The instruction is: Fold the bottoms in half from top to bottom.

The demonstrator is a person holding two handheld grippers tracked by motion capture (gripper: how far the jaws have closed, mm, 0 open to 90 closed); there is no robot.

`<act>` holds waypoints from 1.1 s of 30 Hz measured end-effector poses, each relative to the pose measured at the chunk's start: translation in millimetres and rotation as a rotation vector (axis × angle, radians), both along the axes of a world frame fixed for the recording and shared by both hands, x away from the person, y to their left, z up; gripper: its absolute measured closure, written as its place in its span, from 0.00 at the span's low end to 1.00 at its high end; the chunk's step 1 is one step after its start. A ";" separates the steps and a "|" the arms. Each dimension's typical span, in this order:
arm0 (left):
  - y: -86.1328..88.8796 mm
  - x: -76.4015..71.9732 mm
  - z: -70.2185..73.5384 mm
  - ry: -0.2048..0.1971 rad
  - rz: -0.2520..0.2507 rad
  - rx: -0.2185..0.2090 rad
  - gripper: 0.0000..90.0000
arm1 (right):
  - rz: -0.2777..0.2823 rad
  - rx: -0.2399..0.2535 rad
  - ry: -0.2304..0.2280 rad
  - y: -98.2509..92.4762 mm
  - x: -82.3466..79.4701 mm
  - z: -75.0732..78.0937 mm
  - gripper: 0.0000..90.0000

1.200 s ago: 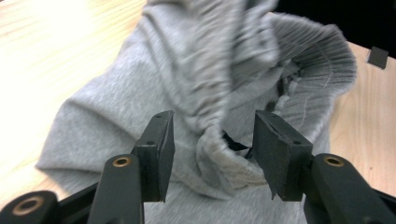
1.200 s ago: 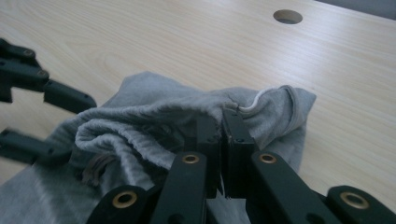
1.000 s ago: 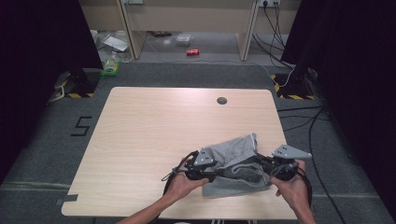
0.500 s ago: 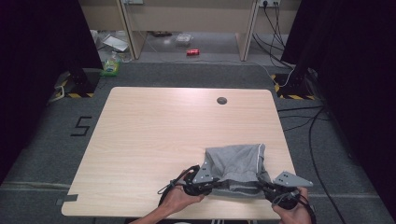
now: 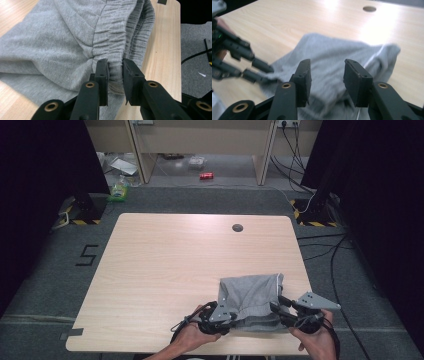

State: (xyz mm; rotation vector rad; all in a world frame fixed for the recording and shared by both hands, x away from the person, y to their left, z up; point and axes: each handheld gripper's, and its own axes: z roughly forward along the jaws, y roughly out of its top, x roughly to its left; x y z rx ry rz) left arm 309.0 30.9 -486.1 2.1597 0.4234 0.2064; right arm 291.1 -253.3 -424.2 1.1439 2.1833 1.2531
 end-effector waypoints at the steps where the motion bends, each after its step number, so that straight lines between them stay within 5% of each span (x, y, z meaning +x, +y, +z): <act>1: 0.9 -0.2 1.4 0.002 -0.001 0.001 0.83 | 0.000 -0.002 -0.001 1.9 4.3 1.3 0.64; 7: 10.8 5.3 15.5 0.016 0.047 -0.081 0.64 | -0.010 -0.060 0.043 8.6 25.7 -19.7 0.74; 13: 12.6 31.2 23.2 0.042 0.141 -0.152 0.52 | -0.027 -0.102 0.121 0.4 17.3 -43.8 0.77; 18: -1.9 54.2 8.1 0.055 0.200 -0.112 0.45 | -0.030 -0.096 0.159 -1.0 13.7 -56.7 0.76; 20: -6.2 64.3 -1.8 0.027 0.238 -0.074 0.42 | -0.031 -0.116 0.162 0.4 13.6 -57.0 0.76; 27: -3.4 84.1 -31.3 0.076 0.279 0.000 0.42 | -0.043 -0.133 0.168 2.8 10.9 -62.1 0.74; 33: 1.3 77.8 -14.2 0.031 0.277 -0.014 0.41 | -0.060 -0.116 0.142 1.7 15.2 -49.6 0.59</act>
